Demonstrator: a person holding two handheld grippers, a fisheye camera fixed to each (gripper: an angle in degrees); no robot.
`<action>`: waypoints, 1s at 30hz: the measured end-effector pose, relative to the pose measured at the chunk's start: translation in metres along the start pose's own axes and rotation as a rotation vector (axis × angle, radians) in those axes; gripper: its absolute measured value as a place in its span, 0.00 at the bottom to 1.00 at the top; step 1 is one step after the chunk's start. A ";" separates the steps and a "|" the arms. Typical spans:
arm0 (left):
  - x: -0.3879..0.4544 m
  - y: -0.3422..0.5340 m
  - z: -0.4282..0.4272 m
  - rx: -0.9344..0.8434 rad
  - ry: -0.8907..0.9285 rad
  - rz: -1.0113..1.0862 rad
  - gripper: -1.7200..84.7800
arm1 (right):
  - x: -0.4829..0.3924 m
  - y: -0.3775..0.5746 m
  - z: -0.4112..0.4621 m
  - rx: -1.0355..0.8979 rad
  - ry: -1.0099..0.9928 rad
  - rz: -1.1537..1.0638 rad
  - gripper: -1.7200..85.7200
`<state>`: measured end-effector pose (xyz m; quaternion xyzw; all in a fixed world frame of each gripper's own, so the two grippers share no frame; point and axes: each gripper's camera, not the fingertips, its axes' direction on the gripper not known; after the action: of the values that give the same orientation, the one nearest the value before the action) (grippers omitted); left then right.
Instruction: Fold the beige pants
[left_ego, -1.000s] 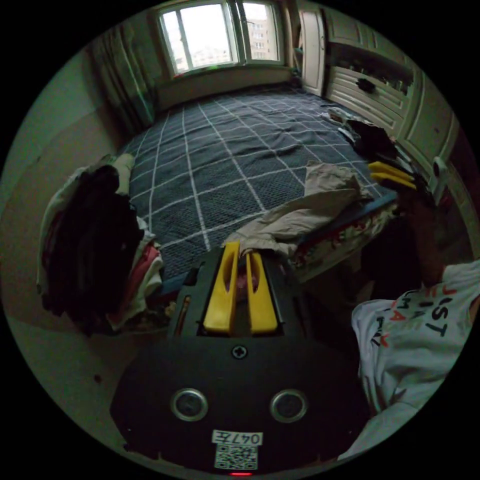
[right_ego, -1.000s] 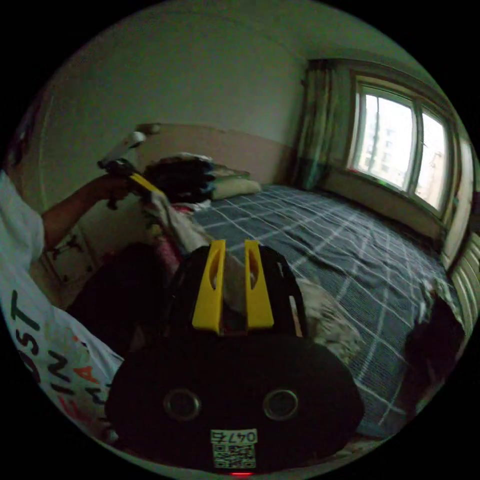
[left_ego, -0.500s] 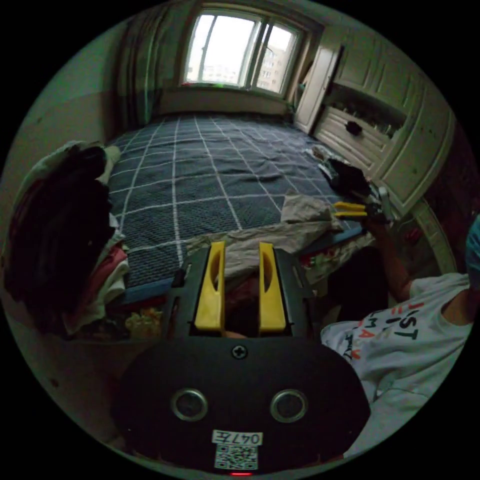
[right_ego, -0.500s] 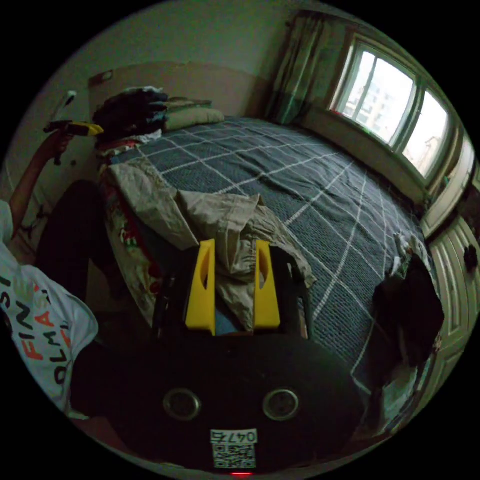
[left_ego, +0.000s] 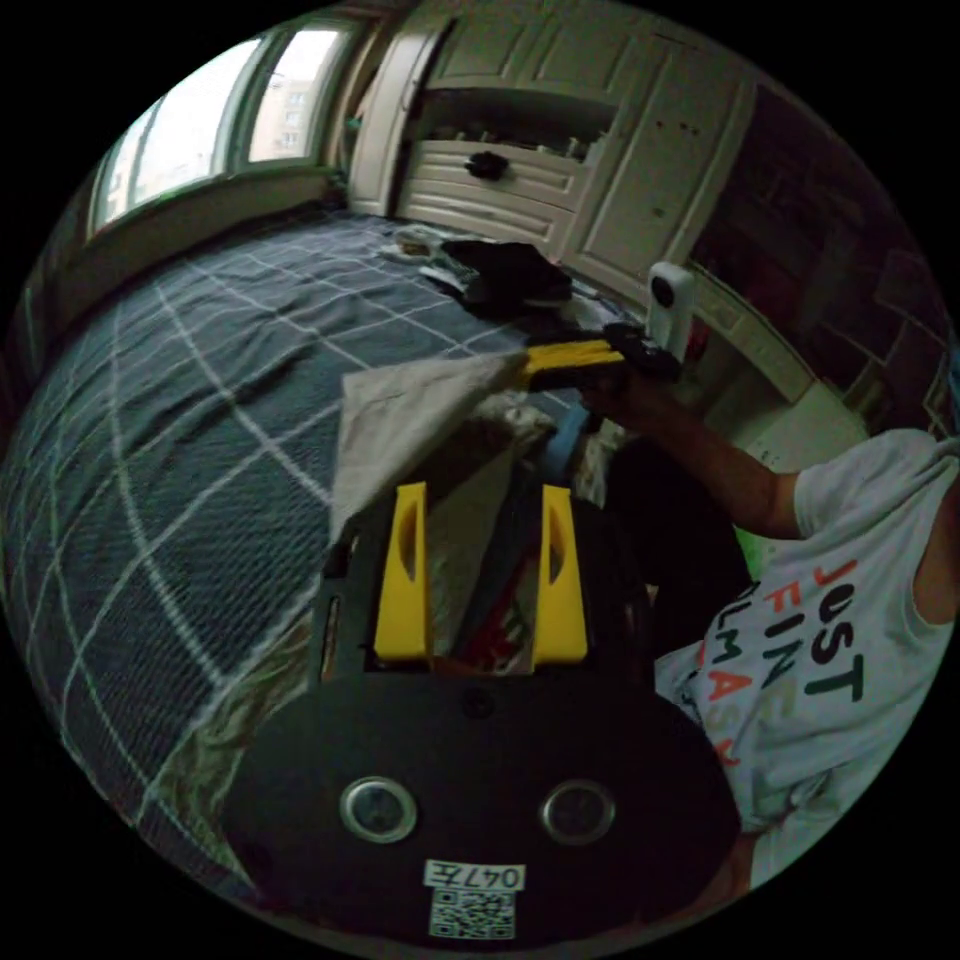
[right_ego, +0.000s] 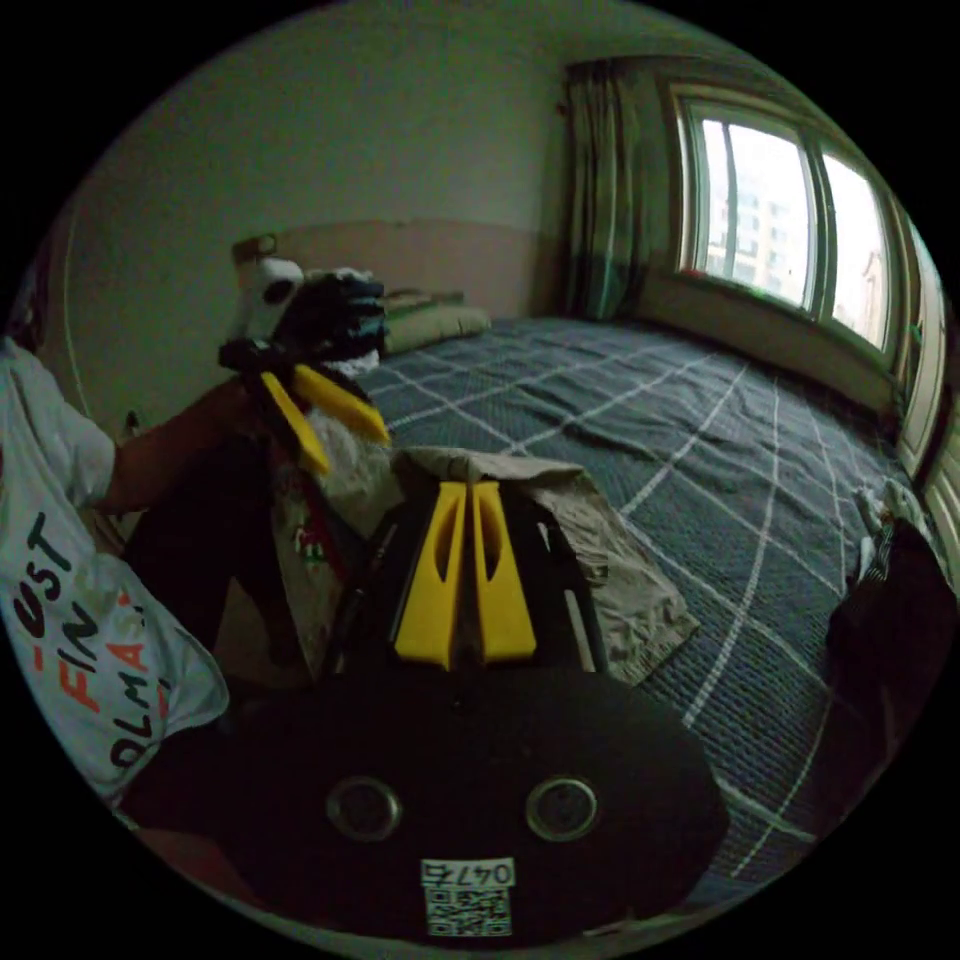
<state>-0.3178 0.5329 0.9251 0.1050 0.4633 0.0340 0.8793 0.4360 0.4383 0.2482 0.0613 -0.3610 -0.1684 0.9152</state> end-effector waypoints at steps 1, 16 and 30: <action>0.001 -0.002 0.016 -0.045 0.036 -0.008 0.16 | -0.006 -0.001 -0.005 0.046 0.056 -0.019 0.02; -0.012 0.073 -0.098 0.287 0.060 -0.081 0.01 | -0.057 -0.081 0.002 0.174 0.434 -0.137 0.02; 0.073 0.104 -0.385 0.597 -0.454 -0.009 0.01 | -0.162 -0.399 0.011 0.337 0.216 -0.465 0.02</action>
<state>-0.5892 0.7049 0.6778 0.3595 0.2464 -0.1306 0.8905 0.2125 0.1225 0.0596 0.3108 -0.2608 -0.3037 0.8621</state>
